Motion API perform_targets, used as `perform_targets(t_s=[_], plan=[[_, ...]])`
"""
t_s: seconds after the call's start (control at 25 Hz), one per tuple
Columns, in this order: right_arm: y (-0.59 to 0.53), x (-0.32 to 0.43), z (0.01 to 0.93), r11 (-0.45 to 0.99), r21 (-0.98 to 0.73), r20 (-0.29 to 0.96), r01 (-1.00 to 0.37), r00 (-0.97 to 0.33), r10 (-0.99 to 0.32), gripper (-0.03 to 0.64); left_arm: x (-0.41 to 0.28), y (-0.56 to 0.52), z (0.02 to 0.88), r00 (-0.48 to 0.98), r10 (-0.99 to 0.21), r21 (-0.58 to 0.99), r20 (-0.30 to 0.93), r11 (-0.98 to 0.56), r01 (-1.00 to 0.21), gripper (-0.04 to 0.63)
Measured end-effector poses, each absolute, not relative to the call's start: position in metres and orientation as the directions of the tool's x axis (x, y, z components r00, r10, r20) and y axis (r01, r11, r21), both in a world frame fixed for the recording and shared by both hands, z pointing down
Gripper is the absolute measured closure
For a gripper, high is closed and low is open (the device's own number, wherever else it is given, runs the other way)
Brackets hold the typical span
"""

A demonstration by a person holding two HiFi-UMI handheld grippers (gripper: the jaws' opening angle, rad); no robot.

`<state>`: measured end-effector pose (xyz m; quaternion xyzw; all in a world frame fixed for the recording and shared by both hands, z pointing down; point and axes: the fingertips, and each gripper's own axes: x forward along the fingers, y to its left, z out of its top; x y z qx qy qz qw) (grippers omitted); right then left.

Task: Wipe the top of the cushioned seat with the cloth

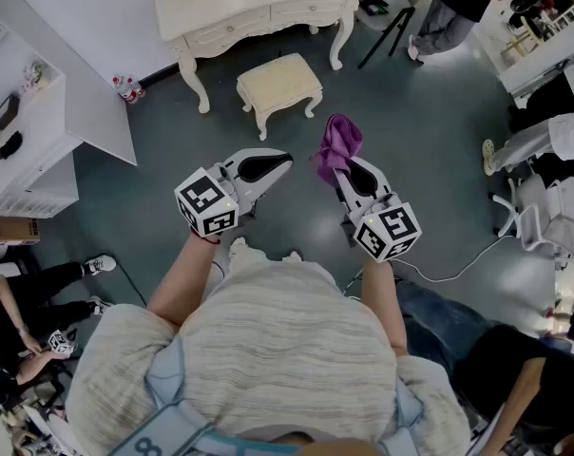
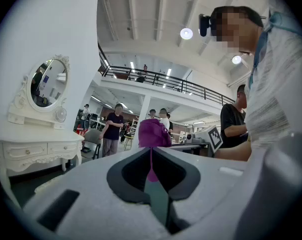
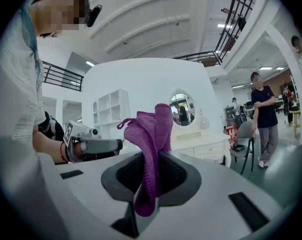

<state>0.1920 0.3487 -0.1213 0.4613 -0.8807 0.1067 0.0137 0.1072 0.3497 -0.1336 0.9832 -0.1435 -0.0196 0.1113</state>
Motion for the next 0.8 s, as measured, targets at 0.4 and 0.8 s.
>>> perform_targets(t_s=[0.4,0.8], plan=[[0.349,0.1909,-0.1202,0.55,-0.179,0.125,-0.816,-0.573,-0.81,0.56,0.1077,0.3501,-0.1328,0.959,-0.283,0.229,-0.007,-0.934,-0.274,0.575],[0.3519,0.1999,-0.1286,0.561,-0.224,0.073,-0.797,-0.588,-0.806,0.56,0.1133,0.3521,-0.1315,0.958,-0.288,0.228,-0.005,-0.933,-0.28,0.575]])
